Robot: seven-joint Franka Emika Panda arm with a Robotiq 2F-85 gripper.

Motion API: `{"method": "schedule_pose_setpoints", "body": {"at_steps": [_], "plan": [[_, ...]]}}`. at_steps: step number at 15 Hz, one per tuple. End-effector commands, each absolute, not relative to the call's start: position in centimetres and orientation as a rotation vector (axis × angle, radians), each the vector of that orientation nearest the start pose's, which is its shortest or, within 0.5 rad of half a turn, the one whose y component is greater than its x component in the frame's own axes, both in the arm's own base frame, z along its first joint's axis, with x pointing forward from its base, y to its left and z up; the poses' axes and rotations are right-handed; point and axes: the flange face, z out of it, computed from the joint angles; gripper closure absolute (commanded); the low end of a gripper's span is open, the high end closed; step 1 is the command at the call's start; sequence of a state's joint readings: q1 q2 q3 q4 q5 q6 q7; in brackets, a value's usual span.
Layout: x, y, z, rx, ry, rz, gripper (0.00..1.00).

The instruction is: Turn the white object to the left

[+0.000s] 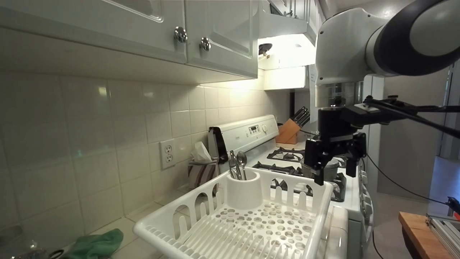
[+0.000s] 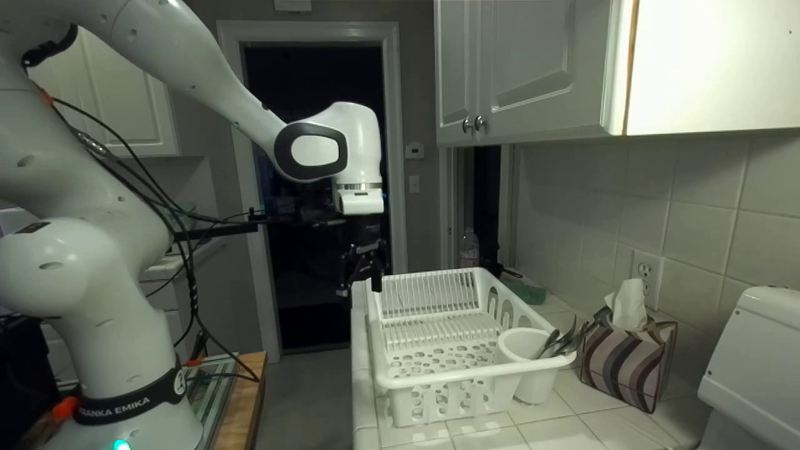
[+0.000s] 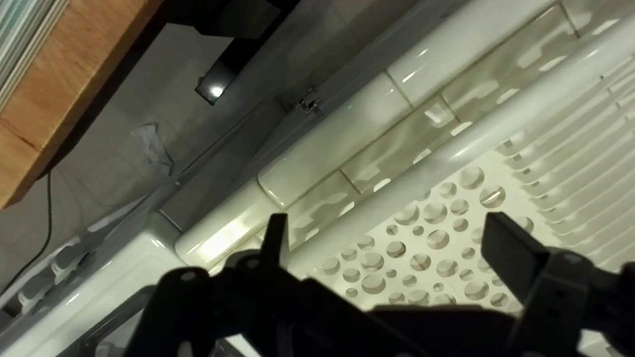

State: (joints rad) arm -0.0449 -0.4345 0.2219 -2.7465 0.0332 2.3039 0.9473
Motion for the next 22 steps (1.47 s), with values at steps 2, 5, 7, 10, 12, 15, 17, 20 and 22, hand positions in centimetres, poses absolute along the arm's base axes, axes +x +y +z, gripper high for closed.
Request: {"method": "schedule_pose_setpoints", "body": {"at_steps": [2, 5, 7, 10, 12, 15, 17, 20, 22], "plan": [[37.8, 5.6, 31.6, -2.824, 1.403, -0.025, 0.0], [38.4, 5.4, 29.6, -2.789, 1.433, -0.014, 0.0], [38.5, 5.2, 27.9, -2.791, 1.437, 0.018, 0.0], [38.7, 5.1, 26.1, -2.776, 1.452, 0.047, 0.0], [38.8, 5.1, 25.1, -2.775, 1.458, 0.051, 0.0], [38.9, 5.2, 24.2, -2.775, 1.456, 0.052, 0.08], [39.1, 5.2, 23.9, -2.77, 1.459, 0.048, 0.34], [39.1, 5.4, 23.7, -2.769, 1.457, 0.042, 0.56], [39.2, 5.4, 23.6, -2.768, 1.459, 0.044, 0.34]]}}
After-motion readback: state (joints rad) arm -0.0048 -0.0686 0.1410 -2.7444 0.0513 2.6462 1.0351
